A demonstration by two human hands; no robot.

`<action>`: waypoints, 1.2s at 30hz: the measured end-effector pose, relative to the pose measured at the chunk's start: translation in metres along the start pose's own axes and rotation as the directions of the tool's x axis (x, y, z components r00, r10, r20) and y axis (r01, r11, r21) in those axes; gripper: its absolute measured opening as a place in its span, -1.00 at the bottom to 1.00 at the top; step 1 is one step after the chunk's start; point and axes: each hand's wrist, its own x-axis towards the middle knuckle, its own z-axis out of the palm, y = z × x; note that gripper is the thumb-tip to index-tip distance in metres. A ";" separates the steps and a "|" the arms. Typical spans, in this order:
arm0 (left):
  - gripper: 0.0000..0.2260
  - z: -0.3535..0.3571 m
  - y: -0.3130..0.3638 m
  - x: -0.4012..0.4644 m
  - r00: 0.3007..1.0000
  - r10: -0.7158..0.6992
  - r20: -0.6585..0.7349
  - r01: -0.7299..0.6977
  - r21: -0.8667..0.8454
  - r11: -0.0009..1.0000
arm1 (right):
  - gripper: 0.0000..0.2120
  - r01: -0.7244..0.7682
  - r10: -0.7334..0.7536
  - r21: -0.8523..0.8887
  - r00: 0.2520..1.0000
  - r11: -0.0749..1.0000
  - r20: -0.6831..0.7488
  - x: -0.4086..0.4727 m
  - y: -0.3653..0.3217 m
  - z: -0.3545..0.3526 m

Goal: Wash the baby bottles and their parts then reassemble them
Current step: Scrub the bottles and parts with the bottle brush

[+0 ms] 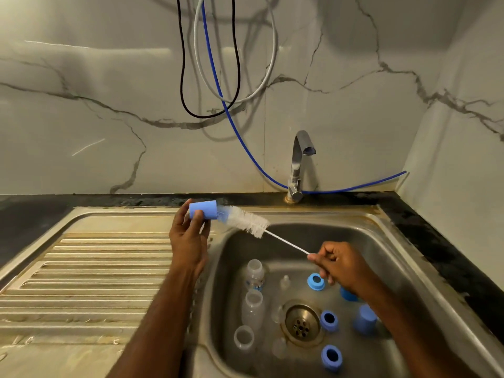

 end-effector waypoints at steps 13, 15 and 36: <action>-0.70 -0.006 0.016 0.000 0.935 -0.328 0.133 0.350 -0.220 0.910 | -0.72 -0.036 -0.020 0.156 0.938 0.987 0.345 -0.007 -0.004 -0.018; -0.69 -0.003 0.016 0.001 0.929 -0.330 0.170 0.368 -0.302 0.880 | -0.65 -0.143 0.030 0.221 0.894 0.965 0.448 -0.010 -0.004 -0.017; -0.62 0.004 -0.006 -0.005 0.873 0.385 0.299 -0.480 0.664 0.574 | -0.74 0.094 -0.178 -0.621 0.981 0.778 -0.075 -0.001 -0.009 -0.011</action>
